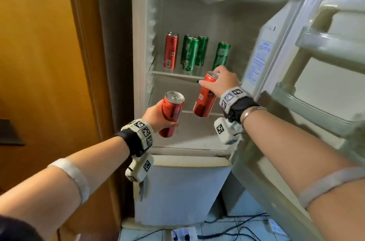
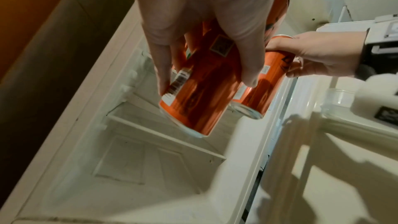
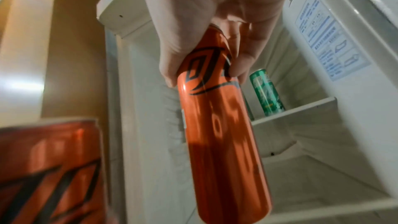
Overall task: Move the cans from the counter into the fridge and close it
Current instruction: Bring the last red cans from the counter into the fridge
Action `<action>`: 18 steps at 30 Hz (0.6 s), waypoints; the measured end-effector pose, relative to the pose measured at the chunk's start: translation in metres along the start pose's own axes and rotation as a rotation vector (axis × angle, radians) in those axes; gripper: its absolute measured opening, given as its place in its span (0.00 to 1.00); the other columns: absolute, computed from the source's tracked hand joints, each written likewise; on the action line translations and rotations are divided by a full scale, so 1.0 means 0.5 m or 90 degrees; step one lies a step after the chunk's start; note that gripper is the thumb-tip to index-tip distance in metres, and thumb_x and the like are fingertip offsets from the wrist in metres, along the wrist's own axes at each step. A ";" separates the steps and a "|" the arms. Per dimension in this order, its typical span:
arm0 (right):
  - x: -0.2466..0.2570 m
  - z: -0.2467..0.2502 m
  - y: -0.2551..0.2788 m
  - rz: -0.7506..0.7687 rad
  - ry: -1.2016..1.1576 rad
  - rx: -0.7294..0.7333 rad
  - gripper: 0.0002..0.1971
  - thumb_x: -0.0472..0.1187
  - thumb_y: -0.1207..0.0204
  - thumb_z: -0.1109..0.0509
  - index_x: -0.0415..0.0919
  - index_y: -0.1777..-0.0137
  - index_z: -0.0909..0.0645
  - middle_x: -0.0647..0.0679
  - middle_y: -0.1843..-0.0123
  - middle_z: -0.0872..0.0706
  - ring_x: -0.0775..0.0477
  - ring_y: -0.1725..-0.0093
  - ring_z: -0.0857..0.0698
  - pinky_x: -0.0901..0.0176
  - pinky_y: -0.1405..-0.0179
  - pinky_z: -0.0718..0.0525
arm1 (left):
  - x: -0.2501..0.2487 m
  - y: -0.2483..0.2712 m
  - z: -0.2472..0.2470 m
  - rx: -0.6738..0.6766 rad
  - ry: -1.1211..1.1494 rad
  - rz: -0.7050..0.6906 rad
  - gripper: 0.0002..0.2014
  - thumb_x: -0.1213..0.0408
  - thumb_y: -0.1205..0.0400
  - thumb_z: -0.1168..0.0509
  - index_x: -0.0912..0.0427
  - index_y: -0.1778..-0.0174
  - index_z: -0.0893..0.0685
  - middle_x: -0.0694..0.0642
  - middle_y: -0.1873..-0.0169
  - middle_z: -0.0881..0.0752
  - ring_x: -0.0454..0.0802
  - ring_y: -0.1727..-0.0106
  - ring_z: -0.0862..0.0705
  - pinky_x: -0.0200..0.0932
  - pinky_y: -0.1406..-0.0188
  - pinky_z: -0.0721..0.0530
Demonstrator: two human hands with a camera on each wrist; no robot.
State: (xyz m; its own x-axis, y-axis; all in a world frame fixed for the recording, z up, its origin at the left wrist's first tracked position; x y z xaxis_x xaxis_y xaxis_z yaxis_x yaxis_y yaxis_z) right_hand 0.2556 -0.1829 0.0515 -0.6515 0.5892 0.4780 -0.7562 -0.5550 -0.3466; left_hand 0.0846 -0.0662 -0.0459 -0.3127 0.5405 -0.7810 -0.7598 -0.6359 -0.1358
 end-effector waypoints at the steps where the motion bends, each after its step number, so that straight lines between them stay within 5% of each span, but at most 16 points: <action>1: 0.006 0.003 -0.032 -0.006 -0.004 -0.021 0.28 0.61 0.35 0.24 0.46 0.41 0.24 0.45 0.44 0.14 0.42 0.47 0.16 0.57 0.51 0.20 | 0.005 -0.027 0.003 0.005 -0.002 -0.001 0.34 0.62 0.37 0.20 0.54 0.36 0.24 0.54 0.43 0.14 0.53 0.40 0.16 0.44 0.38 0.22; 8: 0.029 0.015 -0.256 0.004 0.005 -0.108 0.29 0.57 0.32 0.25 0.43 0.36 0.25 0.42 0.38 0.16 0.38 0.40 0.17 0.55 0.47 0.21 | 0.030 -0.190 -0.007 0.027 -0.020 -0.002 0.32 0.61 0.38 0.20 0.51 0.38 0.23 0.54 0.45 0.12 0.53 0.42 0.15 0.46 0.36 0.20; 18: -0.009 -0.075 -0.533 0.030 -0.007 -0.053 0.30 0.50 0.28 0.26 0.36 0.32 0.30 0.38 0.37 0.18 0.35 0.40 0.17 0.52 0.47 0.19 | 0.041 -0.346 -0.036 0.027 -0.052 0.059 0.29 0.58 0.36 0.20 0.56 0.41 0.21 0.54 0.47 0.12 0.51 0.47 0.15 0.37 0.49 0.22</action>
State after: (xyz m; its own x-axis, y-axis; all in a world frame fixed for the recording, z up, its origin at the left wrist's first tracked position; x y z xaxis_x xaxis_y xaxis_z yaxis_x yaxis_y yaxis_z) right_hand 0.4578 -0.0155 0.1115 -0.6863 0.5569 0.4677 -0.7272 -0.5315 -0.4343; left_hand 0.2198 0.0452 -0.0494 -0.4268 0.5247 -0.7365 -0.7482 -0.6623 -0.0383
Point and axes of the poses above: each hand's wrist, its own y-axis away from the middle knuckle, its own z-axis out of the back of the hand, x = y × z, the point moved 1 cm from there along -y, towards the middle knuckle
